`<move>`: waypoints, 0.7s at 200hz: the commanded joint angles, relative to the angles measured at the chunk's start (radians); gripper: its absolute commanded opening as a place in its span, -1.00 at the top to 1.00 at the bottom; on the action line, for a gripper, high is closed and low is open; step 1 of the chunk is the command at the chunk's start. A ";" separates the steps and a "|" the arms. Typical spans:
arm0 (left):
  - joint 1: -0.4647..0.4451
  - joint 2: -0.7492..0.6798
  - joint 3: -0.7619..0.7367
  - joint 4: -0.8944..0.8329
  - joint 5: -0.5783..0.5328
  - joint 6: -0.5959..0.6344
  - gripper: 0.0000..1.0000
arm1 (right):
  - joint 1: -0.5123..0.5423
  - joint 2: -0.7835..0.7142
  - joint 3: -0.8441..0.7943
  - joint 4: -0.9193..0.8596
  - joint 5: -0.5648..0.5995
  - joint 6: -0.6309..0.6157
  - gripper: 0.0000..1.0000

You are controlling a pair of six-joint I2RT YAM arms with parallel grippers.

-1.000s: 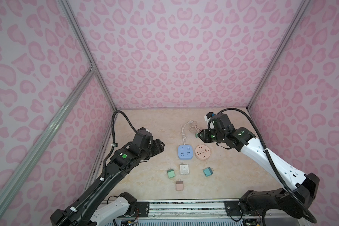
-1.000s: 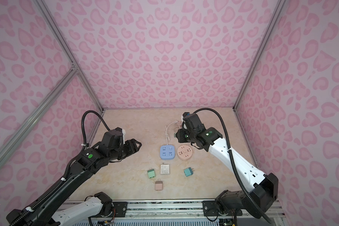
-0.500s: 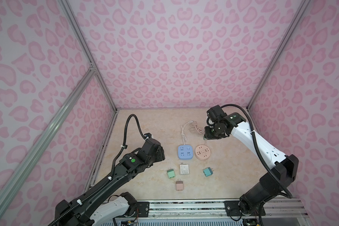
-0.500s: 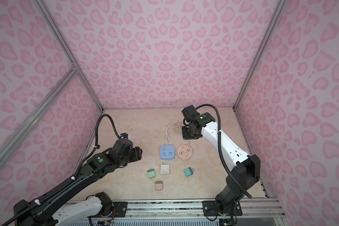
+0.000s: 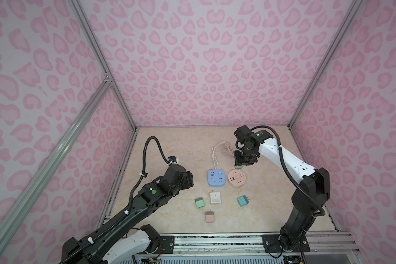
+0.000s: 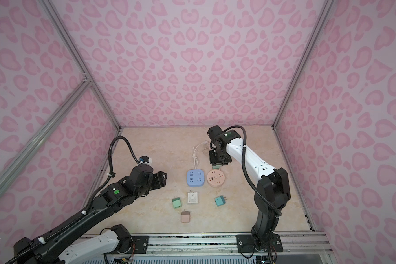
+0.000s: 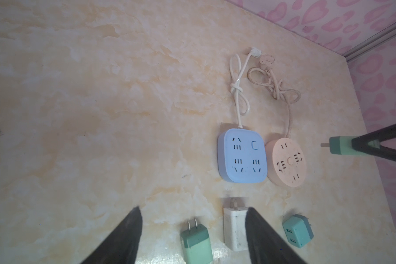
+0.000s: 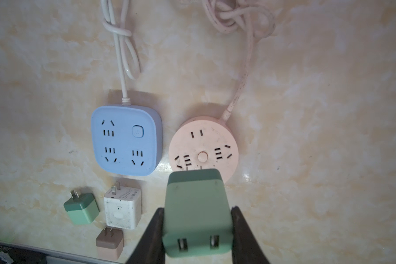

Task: Insert the plug
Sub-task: 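Move the held adapter over the pink round power strip with the right gripper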

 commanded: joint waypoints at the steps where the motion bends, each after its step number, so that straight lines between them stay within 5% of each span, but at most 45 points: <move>1: 0.001 0.010 0.014 -0.012 0.007 0.034 -0.45 | 0.001 0.067 0.067 -0.097 -0.045 -0.072 1.00; 39: 0.002 0.022 0.013 -0.008 0.008 0.033 -0.43 | 0.004 0.112 0.103 -0.138 0.005 -0.107 1.00; 103: 0.001 -0.014 -0.022 0.096 0.114 0.028 -0.46 | 0.036 0.062 0.000 0.026 0.106 -0.191 1.00; 140: 0.001 -0.020 -0.011 0.059 0.083 0.040 -0.37 | 0.041 0.049 -0.039 0.094 0.113 -0.185 1.00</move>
